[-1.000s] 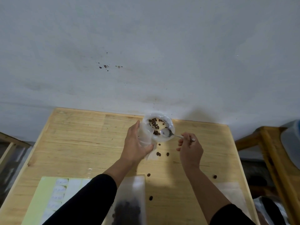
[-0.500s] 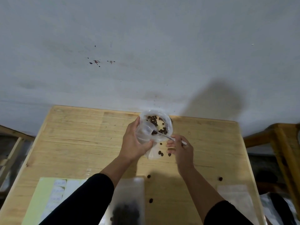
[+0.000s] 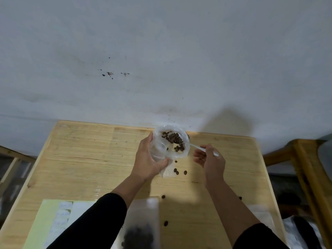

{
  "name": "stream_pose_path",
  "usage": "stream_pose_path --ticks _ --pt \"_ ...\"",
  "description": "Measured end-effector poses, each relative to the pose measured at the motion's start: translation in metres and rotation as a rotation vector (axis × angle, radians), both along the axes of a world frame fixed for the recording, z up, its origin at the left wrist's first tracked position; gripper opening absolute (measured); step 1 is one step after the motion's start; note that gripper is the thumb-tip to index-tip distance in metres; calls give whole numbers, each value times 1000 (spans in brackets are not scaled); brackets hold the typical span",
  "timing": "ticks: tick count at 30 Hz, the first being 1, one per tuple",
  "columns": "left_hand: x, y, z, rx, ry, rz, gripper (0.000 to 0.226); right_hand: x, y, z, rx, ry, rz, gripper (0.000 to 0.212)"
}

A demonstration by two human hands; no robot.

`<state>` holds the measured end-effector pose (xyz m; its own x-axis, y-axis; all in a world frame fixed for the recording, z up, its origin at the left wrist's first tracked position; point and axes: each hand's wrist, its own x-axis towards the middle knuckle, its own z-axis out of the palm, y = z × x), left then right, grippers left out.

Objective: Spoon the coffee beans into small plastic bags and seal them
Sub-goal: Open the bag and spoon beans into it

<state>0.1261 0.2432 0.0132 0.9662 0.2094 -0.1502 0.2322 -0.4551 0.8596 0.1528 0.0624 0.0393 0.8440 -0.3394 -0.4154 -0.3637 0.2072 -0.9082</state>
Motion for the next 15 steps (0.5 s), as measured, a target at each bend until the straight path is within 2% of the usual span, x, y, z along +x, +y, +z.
stream_pose_path --ticks 7,12,15 --pt "0 -1 3 20 -1 -12 108 -6 12 43 -31 -149 105 23" --pt "-1 -1 5 5 -9 -10 106 -20 22 52 -320 -384 284 19" --pt "-2 0 5 12 -14 -10 107 -24 21 49 -368 -386 171 21"
